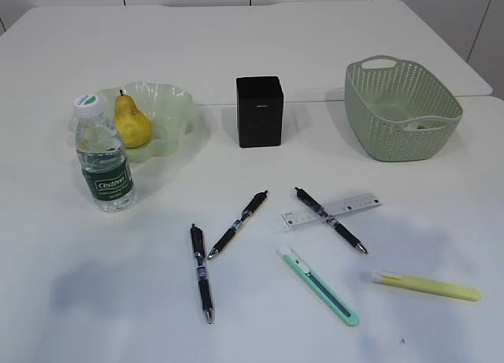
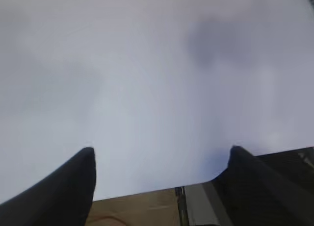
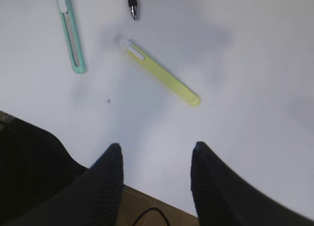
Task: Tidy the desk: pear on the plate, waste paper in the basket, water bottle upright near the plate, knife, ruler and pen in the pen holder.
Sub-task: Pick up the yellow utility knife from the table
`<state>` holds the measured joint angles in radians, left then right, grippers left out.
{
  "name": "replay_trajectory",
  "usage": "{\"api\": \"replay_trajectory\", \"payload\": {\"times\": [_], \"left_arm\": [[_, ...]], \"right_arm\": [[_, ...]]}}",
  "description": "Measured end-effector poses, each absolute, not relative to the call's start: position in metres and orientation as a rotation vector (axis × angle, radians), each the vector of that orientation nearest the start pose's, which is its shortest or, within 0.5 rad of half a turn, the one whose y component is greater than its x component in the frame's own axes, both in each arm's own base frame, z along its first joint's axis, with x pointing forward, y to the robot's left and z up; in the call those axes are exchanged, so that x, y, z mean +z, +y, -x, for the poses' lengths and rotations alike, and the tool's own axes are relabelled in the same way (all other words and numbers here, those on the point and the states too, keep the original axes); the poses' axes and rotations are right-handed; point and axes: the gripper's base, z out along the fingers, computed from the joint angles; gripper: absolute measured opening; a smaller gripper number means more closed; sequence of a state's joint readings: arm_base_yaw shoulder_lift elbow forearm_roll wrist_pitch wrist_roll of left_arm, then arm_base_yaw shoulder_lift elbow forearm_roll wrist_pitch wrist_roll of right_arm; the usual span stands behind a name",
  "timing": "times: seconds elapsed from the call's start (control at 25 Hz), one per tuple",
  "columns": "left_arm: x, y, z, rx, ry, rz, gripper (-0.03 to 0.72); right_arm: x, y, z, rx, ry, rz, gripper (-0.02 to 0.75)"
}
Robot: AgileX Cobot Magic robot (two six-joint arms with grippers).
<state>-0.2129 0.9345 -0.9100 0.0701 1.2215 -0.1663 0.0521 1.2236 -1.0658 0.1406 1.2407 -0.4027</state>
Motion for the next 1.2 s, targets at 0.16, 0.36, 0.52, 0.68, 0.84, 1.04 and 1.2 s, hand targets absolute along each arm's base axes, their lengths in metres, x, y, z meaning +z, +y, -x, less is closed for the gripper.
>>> {"api": "replay_trajectory", "payload": {"times": [0.16, 0.36, 0.52, 0.68, 0.84, 1.04, 1.2], "left_arm": [[0.315, -0.028, -0.160, 0.016, 2.810, -0.079, 0.593], [0.308, -0.029, -0.169, 0.047, 2.851, -0.084, 0.593], [0.304, -0.028, -0.174, 0.082, 2.870, -0.092, 0.593], [0.303, -0.028, -0.175, 0.092, 2.874, -0.095, 0.593], [0.303, -0.028, -0.175, 0.093, 2.873, -0.095, 0.593], [0.303, -0.028, -0.175, 0.093, 2.873, -0.095, 0.593], [0.303, -0.028, -0.175, 0.095, 2.873, -0.095, 0.593]], "right_arm": [[0.313, 0.024, -0.204, 0.139, 2.787, 0.671, 0.370], [0.312, 0.026, -0.203, 0.169, 2.776, 0.708, 0.370], [0.301, 0.036, -0.215, 0.254, 2.767, 0.803, 0.370], [0.278, 0.056, -0.228, 0.262, 2.767, 1.085, 0.370], [0.260, 0.069, -0.239, 0.167, 2.751, 1.273, 0.370], [0.250, 0.070, -0.249, 0.088, 2.724, 1.322, 0.370], [0.249, 0.069, -0.254, 0.028, 2.612, 1.463, 0.370]]}}
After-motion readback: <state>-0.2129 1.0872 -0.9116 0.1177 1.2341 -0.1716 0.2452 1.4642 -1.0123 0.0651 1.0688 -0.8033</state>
